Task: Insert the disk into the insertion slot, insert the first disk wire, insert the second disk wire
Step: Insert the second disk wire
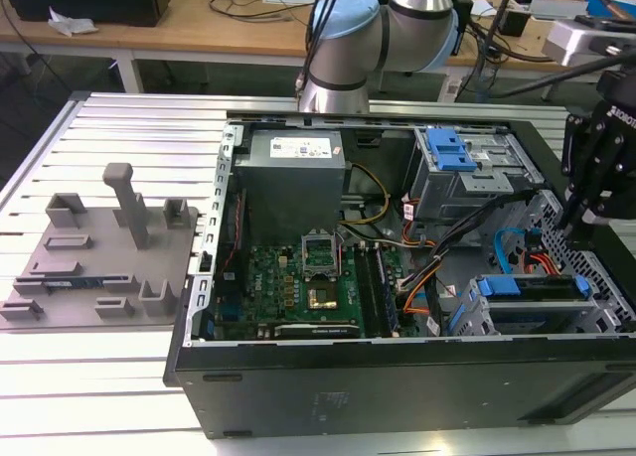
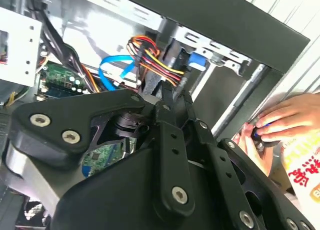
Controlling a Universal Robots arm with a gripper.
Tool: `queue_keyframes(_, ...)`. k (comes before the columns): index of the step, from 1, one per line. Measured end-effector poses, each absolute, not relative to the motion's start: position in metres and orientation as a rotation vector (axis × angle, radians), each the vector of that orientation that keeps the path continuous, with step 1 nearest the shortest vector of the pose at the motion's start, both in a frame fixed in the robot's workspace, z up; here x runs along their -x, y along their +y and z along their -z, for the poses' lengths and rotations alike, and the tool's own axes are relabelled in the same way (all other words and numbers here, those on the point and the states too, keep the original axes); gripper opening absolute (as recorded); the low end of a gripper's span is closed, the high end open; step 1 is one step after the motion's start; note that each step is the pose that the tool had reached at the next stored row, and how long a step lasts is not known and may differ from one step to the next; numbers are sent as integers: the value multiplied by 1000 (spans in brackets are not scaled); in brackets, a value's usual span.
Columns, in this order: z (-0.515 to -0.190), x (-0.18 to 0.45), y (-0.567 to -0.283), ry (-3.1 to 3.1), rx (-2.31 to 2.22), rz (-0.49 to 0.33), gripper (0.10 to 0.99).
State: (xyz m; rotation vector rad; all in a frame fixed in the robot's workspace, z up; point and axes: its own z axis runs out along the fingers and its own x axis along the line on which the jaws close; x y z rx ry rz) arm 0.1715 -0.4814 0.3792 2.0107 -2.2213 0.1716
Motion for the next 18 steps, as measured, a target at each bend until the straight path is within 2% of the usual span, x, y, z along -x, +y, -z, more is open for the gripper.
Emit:
queue_keyframes(4, -379, -171, -474, -2214, -2007, -184, 259)
queue_keyframes(5, -379, -171, -469, -2209, -2002, -193, 322)
queue_keyframes(18, -376, -148, -457, -2129, -1925, -343, 322)
